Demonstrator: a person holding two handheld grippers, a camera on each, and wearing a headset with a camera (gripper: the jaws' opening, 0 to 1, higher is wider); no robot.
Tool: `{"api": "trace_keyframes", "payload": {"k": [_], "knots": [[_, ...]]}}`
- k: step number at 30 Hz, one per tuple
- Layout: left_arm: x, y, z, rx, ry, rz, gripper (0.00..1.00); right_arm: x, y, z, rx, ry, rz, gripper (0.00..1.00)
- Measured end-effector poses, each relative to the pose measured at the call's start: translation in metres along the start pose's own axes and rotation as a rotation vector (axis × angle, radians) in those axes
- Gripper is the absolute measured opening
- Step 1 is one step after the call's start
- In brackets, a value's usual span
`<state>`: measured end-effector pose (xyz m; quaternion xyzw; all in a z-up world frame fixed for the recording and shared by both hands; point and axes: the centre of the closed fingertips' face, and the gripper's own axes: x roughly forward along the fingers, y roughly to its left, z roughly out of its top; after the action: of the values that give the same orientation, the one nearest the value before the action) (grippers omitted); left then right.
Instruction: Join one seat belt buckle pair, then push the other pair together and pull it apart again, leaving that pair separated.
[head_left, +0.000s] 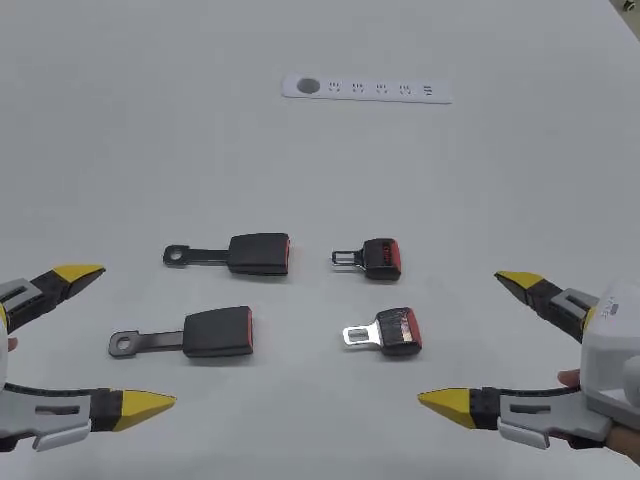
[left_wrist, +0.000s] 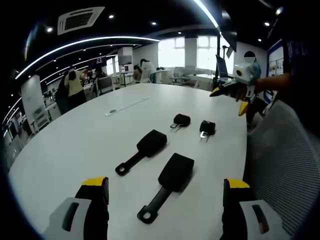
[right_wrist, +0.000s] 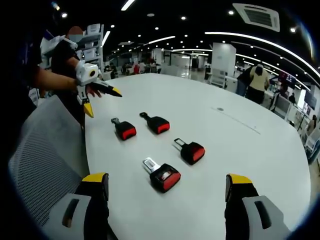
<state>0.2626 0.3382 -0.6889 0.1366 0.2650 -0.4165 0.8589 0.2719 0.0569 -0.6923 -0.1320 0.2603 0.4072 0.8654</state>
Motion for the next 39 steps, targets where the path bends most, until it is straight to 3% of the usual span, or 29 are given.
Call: {"api": "trace_keyframes", "payload": {"k": [39], "knots": [[0.0007,0.0023,0.0013,-0.03,-0.016,0.008,0.97,0.0021,0.0014,0.0011,0.002,-0.003,0.005,0.99]]}}
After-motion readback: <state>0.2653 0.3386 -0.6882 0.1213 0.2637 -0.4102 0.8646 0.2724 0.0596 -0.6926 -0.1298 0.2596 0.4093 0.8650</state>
